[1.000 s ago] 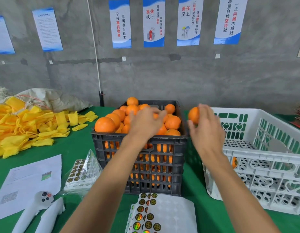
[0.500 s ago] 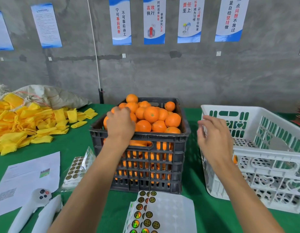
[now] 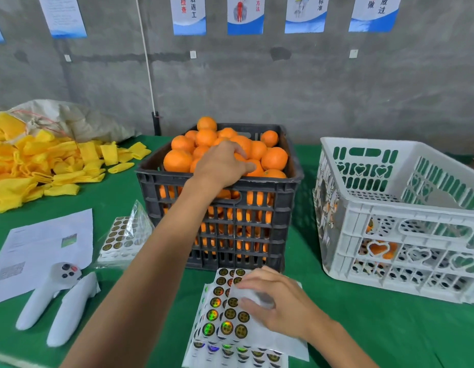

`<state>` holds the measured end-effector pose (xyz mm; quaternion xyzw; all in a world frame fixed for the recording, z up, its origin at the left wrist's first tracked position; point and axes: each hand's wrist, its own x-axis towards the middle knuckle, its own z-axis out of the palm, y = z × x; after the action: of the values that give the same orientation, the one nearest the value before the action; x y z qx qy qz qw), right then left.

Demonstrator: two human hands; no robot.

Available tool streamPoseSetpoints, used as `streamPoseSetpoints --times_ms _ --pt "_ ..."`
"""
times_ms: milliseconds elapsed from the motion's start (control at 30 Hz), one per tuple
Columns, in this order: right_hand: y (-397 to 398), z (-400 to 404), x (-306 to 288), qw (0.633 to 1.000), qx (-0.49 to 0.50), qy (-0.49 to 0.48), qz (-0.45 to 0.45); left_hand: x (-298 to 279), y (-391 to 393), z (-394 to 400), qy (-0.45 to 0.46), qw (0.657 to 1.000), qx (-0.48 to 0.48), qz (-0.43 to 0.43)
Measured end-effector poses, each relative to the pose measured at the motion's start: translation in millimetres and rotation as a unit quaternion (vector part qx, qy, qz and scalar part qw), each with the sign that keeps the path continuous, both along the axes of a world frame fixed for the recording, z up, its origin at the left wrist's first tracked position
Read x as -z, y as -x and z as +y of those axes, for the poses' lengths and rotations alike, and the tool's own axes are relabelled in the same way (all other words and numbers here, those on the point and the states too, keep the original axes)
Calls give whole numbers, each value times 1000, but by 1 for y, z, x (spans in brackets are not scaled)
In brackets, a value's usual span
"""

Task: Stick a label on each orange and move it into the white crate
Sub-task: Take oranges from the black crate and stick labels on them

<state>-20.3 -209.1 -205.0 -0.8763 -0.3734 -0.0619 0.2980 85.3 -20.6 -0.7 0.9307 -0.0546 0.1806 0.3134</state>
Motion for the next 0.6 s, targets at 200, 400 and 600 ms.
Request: streamPoseSetpoints --times_ms 200,400,600 --pt "-2 7 16 993 -19 112 30 -2 1 -1 -28 999 -22 24" --pt "-3 17 16 995 -1 83 49 -7 2 0 -39 997 -19 61" --pt "-6 21 20 987 34 -37 152 -5 1 -1 -32 998 -19 52"
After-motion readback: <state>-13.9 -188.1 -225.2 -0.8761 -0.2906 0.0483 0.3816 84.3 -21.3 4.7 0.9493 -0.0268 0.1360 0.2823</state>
